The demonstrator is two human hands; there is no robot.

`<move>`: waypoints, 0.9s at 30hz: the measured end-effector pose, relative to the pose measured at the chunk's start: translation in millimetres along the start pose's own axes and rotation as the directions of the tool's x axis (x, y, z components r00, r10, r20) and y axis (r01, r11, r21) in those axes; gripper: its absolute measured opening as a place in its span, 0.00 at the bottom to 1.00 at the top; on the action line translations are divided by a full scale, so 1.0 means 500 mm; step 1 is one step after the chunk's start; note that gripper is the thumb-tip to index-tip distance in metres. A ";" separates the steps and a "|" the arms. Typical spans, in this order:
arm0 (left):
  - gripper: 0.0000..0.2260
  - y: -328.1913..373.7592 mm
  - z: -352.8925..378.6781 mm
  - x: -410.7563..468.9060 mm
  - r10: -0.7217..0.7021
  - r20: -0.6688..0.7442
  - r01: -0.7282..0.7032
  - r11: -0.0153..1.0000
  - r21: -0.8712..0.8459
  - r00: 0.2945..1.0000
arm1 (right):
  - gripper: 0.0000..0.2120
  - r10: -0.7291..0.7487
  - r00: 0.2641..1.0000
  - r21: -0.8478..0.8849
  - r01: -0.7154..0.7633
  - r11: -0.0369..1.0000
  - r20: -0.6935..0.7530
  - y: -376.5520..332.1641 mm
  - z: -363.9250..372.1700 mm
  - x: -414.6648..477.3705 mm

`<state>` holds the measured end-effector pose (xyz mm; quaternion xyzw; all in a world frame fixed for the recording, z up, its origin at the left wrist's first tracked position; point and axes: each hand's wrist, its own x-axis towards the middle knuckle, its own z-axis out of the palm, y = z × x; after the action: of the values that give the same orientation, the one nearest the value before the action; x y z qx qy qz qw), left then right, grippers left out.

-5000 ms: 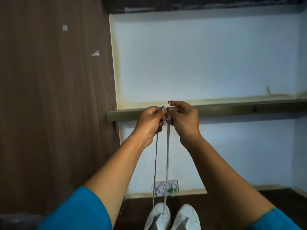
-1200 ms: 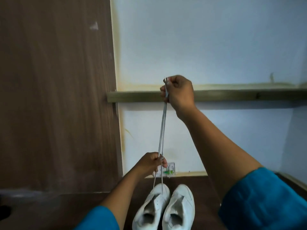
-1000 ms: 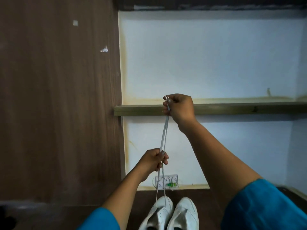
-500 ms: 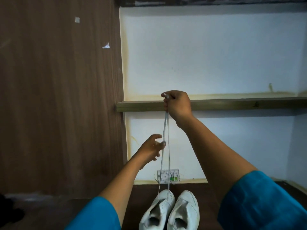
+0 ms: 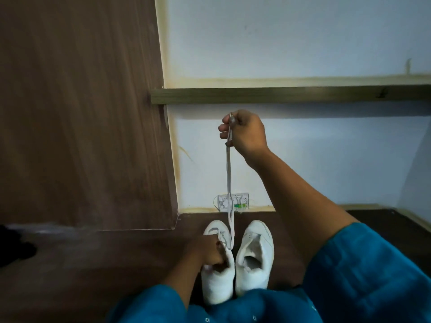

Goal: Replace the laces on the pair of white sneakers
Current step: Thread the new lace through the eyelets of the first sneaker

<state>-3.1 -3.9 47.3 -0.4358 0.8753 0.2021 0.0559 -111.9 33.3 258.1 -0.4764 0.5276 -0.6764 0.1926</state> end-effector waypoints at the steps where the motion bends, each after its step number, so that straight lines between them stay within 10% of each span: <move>1: 0.12 -0.001 0.002 -0.001 -0.023 0.020 0.025 0.997 -0.077 1.000 | 0.13 0.002 1.000 -0.003 -0.002 1.000 0.001 0.006 0.000 0.001; 5: 0.12 -0.007 -0.015 0.006 -0.068 0.039 0.073 0.982 -0.173 0.997 | 0.14 -0.075 0.997 -0.053 0.075 0.996 0.000 0.002 -0.005 0.011; 9: 0.06 0.006 -0.086 0.031 -0.072 -0.375 -0.047 0.953 -0.299 0.924 | 0.13 -0.109 0.994 -0.072 0.108 0.992 -0.009 -0.016 -0.010 0.023; 13: 0.08 0.062 -0.208 -0.009 -0.135 -0.506 -0.473 0.217 -0.854 0.852 | 0.11 -0.109 0.994 -0.176 0.105 0.979 -0.014 -0.011 -0.008 0.021; 15: 0.08 0.092 -0.264 -0.040 -0.019 -0.525 -0.521 0.097 -0.848 0.851 | 0.08 -0.145 0.989 -0.260 0.141 0.955 0.003 -0.001 -0.003 0.014; 20: 0.10 0.115 -0.285 -0.063 0.048 -0.590 -0.571 0.327 -0.753 0.806 | 0.07 -0.111 0.992 -0.300 0.122 0.946 0.054 0.042 0.005 -0.008; 27: 0.13 0.022 -0.161 0.002 -0.011 -0.317 -0.306 0.236 -0.922 0.948 | 0.10 0.128 0.992 -0.211 -0.125 0.970 0.005 0.178 -0.007 -0.030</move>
<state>-5.9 -31.1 123.9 -0.3149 0.6042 0.6399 -0.3554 -129.6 13.6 171.6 -0.4657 0.6236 -0.5989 0.1888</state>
